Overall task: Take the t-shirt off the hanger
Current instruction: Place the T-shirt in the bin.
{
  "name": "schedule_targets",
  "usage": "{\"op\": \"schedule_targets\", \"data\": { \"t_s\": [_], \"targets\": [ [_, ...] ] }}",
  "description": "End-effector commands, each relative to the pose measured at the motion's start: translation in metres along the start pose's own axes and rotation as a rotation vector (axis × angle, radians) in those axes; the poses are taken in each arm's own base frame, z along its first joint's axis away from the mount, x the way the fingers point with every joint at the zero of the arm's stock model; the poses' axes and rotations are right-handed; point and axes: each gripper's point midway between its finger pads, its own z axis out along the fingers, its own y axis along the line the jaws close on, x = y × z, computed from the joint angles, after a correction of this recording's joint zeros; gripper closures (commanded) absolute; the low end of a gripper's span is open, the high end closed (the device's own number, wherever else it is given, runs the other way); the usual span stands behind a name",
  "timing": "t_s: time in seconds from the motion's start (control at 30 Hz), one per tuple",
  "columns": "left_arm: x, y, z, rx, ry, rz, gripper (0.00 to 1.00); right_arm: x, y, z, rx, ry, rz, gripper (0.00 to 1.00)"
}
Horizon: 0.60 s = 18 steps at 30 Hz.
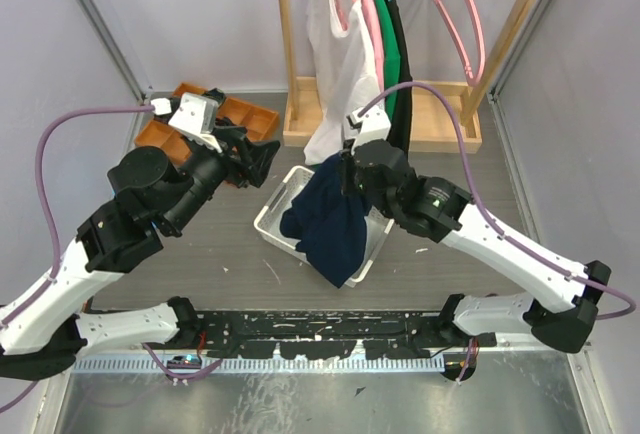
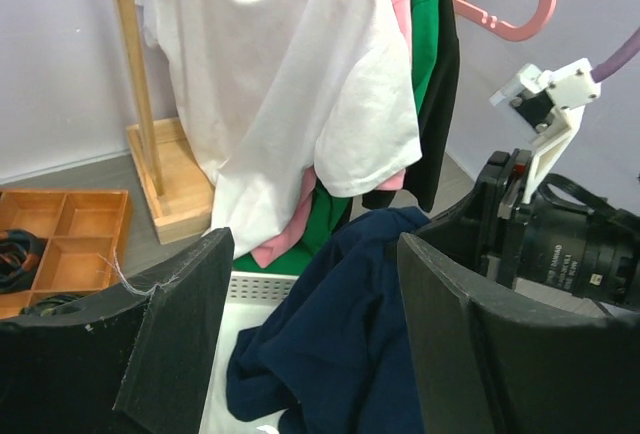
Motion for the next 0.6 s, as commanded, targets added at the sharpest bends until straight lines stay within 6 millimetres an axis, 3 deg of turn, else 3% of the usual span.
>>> {"op": "schedule_targets", "data": {
  "t_s": [0.0, 0.23, 0.57],
  "targets": [
    [-0.012, 0.001, -0.003, -0.002, -0.028, 0.005, 0.26, 0.002, 0.003, 0.014, 0.02, -0.005, -0.02, 0.99],
    [-0.012, 0.001, -0.004, -0.004, -0.023, 0.009, 0.26, 0.065, 0.011, 0.042, -0.01, 0.137, -0.052, 0.99],
    [-0.012, 0.005, -0.006, -0.019, -0.018, 0.014, 0.26, 0.15, 0.018, 0.064, -0.068, 0.315, -0.051, 1.0]
  ]
}}
